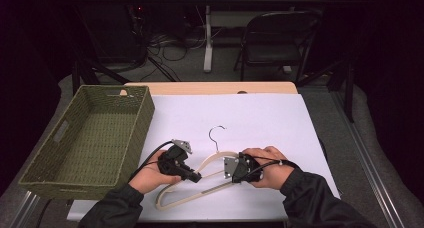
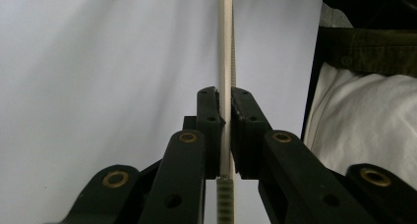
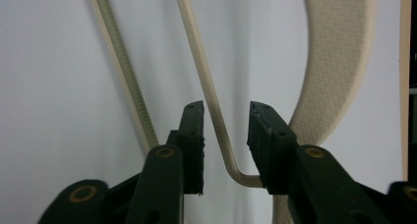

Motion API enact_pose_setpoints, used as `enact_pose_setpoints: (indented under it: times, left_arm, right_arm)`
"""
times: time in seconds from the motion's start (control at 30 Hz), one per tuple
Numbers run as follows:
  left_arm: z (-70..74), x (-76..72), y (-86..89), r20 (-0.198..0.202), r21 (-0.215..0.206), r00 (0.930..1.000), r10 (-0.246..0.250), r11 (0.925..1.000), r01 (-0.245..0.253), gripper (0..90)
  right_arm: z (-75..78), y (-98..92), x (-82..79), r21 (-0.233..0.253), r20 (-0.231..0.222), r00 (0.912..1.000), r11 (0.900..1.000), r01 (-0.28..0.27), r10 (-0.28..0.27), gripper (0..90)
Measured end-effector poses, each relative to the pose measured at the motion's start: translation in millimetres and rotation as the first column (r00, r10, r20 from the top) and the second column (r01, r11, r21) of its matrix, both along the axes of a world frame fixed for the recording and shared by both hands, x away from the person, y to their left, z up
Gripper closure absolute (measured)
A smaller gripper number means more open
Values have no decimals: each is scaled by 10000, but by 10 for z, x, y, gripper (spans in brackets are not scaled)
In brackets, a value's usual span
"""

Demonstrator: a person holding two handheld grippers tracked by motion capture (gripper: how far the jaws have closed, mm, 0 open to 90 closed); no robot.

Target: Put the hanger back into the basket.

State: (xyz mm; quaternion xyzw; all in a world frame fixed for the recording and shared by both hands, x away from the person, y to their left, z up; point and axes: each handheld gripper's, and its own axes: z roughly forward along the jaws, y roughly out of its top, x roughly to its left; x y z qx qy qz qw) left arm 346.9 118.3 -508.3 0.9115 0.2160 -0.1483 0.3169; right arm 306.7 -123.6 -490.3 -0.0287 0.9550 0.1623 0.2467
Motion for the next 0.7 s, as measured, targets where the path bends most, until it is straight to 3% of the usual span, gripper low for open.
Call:
enact_pose_setpoints:
  times: [0.07, 0.1, 0.17, 0.27, 0.3, 0.57, 0.7]
  left_arm:
    - [0, 1, 0, 19, 4, 10000, -9, 10000, 9, 848]
    - [-1, 1, 1, -86, -101, 10000, -50, 9999, 49, 854]
    - [0, 1, 1, -191, -196, 9997, -137, 9997, 134, 866]
    - [9, -11, -1, -228, -250, 9995, -226, 9994, 220, 870]
    - [12, -14, -1, -195, -235, 9996, -215, 9995, 210, 870]
    - [28, -18, 7, 17, -295, 9996, -287, 9992, 287, 871]
    - [50, -11, 37, 214, -296, 9996, -178, 9994, 184, 872]
  right_arm:
    - [49, -20, -9, -10, -92, 9998, 9999, 154, -154, 644]
    - [32, -30, -12, 347, -104, 9998, 9992, 174, -171, 641]
    - [41, -52, -16, 369, -102, 9998, 9992, 172, -169, 632]
    - [56, -86, -23, 543, -503, 9980, 9977, 412, -385, 620]
    - [41, -96, -24, 747, -454, 9981, 9962, 457, -424, 617]
    - [57, -138, -28, 902, -556, 9971, 9943, 569, -520, 595]
    - [103, -165, -35, 1272, -437, 9974, 9899, 630, -579, 572]
